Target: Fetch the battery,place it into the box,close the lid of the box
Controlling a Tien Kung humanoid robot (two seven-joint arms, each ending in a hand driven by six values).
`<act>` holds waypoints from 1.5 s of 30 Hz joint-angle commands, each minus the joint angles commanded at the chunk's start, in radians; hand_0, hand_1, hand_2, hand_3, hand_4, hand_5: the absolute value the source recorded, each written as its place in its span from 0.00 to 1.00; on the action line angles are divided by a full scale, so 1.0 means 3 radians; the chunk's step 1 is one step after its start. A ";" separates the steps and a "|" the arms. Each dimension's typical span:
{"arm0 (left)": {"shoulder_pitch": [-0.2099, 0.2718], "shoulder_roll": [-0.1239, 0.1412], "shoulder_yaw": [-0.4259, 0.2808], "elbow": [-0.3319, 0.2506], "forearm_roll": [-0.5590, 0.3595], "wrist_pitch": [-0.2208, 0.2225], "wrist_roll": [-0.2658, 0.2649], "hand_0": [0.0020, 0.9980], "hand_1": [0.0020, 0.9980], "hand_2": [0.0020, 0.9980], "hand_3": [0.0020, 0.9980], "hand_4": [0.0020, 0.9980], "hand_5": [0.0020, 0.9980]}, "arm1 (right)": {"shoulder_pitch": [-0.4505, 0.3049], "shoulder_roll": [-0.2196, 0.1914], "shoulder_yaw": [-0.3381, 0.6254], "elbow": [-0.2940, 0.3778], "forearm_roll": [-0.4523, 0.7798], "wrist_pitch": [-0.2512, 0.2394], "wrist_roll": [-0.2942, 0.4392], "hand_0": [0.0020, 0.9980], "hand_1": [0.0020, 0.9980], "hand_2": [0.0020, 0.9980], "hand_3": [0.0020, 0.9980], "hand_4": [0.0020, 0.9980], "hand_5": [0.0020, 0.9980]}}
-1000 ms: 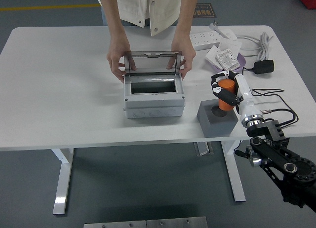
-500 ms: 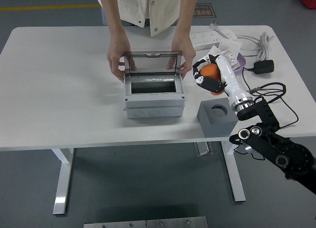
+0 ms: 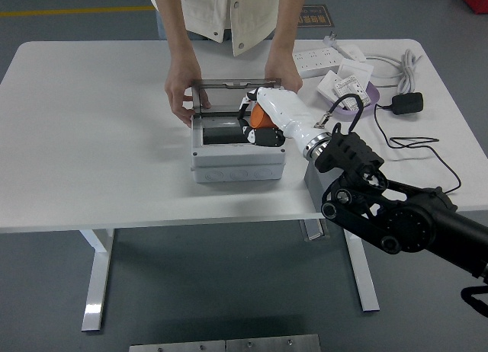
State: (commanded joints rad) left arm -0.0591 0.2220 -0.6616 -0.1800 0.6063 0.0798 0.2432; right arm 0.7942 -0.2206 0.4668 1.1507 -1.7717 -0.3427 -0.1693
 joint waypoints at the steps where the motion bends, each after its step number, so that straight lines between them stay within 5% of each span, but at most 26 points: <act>1: 0.0002 0.0003 -0.0017 0.0000 0.0012 -0.0001 0.0011 0.61 0.78 0.75 0.77 0.88 0.33 | 0.0036 0.0041 -0.0041 -0.0051 -0.0049 0.0010 -0.0015 0.14 0.09 0.26 0.23 0.00 0.00; 12: -0.0006 0.0059 -0.0137 0.0000 0.0121 -0.0004 0.0093 0.61 0.78 0.75 0.76 0.88 0.34 | 0.0378 0.0448 -0.0346 -0.0683 0.0115 -0.0049 0.0016 0.14 0.09 0.26 0.23 0.00 0.00; 25: -0.0040 0.0098 -0.0177 0.0000 0.0195 -0.0008 0.0130 0.61 0.78 0.75 0.77 0.88 0.35 | 0.0614 0.0603 -0.0649 -0.1255 0.0695 -0.0278 0.0216 0.14 0.10 0.26 0.23 0.00 0.00; 45: -0.0050 0.0082 -0.0248 0.0000 0.0279 -0.0050 0.0232 0.62 0.78 0.75 0.78 0.87 0.35 | 0.0621 0.0735 -0.0848 -0.1372 0.1158 -0.0583 0.0513 0.15 0.11 0.26 0.24 0.00 0.00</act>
State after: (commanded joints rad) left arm -0.0740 0.2467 -0.7359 -0.1800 0.6900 0.0649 0.3128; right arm 0.9806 0.0000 0.2124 0.7390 -1.4244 -0.5177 -0.0154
